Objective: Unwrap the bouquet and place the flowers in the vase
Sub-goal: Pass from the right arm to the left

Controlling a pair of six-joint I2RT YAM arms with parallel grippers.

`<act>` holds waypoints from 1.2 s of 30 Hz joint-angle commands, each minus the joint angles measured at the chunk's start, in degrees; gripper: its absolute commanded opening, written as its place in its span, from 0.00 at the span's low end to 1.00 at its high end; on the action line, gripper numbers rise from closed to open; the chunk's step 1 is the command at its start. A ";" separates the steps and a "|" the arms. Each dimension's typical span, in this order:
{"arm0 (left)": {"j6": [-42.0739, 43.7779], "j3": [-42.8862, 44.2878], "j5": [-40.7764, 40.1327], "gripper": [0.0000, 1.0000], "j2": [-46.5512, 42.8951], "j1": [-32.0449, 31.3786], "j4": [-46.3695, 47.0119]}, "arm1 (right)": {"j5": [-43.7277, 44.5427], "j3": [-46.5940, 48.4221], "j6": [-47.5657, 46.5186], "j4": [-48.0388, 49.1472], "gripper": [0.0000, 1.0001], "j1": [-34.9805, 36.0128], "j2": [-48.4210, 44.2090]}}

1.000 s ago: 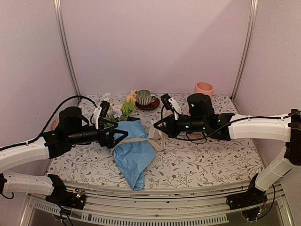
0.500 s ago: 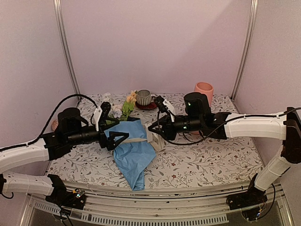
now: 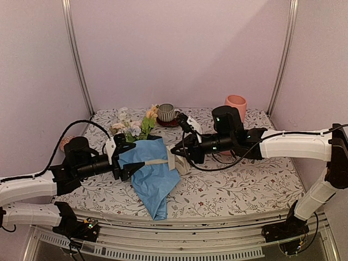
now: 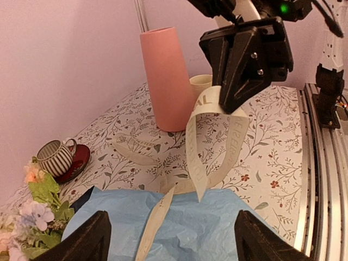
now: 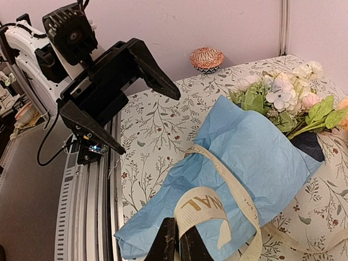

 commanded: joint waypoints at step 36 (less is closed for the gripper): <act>2.64 10.14 3.10 0.00 36.67 -6.91 35.00 | -1.93 0.09 -2.48 -0.96 0.13 0.07 -0.66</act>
